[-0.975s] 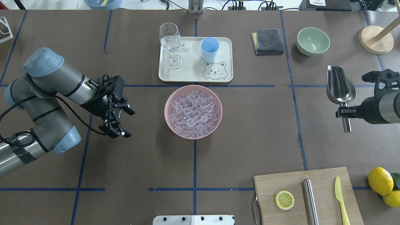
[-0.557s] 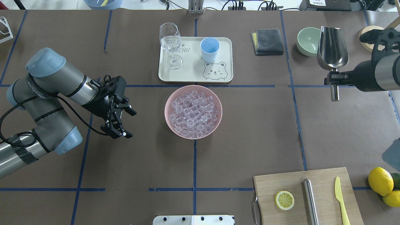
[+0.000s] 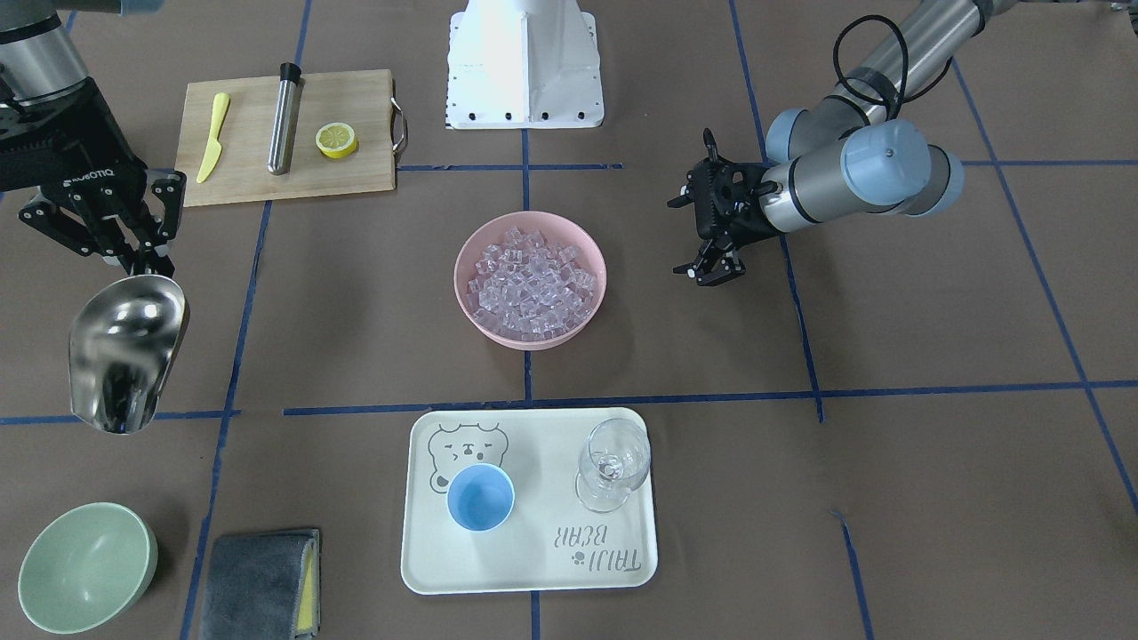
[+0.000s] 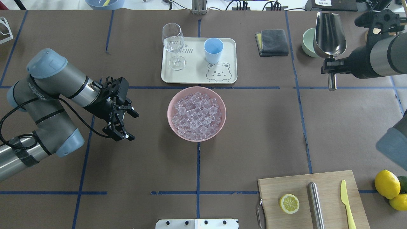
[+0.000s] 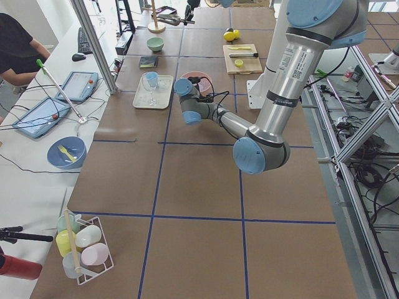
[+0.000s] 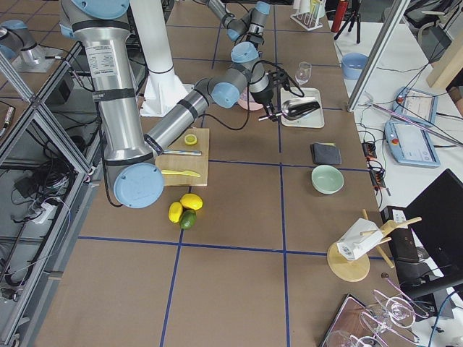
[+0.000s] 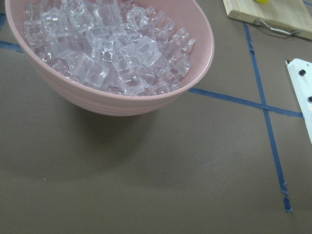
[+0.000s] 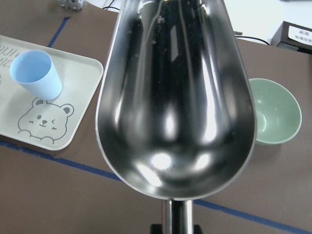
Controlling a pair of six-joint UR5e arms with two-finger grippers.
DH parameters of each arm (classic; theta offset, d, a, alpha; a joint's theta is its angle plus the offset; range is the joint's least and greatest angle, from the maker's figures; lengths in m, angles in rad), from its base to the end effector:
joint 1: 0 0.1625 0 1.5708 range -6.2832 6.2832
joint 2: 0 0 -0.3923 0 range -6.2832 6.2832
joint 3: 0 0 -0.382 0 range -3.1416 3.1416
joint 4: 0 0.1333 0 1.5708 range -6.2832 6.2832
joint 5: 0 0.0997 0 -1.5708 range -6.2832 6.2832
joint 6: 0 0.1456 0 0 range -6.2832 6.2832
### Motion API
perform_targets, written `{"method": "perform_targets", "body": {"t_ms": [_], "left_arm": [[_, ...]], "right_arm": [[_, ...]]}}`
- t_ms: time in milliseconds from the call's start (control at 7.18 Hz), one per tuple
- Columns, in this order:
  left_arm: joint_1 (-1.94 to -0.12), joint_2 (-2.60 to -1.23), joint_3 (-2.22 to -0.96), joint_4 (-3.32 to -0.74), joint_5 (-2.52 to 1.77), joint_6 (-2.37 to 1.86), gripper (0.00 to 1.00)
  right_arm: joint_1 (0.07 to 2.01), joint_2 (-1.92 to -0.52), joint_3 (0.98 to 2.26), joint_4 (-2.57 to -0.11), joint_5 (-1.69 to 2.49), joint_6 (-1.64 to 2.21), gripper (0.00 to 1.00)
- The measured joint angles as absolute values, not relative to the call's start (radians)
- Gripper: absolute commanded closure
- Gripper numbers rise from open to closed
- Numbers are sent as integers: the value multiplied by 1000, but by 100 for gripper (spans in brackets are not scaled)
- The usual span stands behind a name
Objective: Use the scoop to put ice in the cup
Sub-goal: 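Lift the scoop with the right gripper and carry it toward the pink bowl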
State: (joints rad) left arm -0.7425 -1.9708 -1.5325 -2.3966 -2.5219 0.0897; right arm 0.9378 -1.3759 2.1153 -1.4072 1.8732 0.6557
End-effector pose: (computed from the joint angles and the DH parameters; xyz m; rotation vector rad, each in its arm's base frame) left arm 0.4511 -0.4340 0.3278 0.7747 1.2642 1.3179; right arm -0.2405 -0.4798 0.2978 0.5470 -0.7630 -0.1155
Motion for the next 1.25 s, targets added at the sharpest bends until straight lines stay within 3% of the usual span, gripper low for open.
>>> {"method": "perform_targets", "body": {"t_ms": [696,1254], "left_arm": [[-742,-1976,-1531,-2396,-2522,90,0],[-741,-1997,-1507,-2403,-2519,91,0]], "right_arm": [[856,-1304,2061,-1463,1889,187,100],[803,-1121,2059,-1788,1872,-204,100]]}}
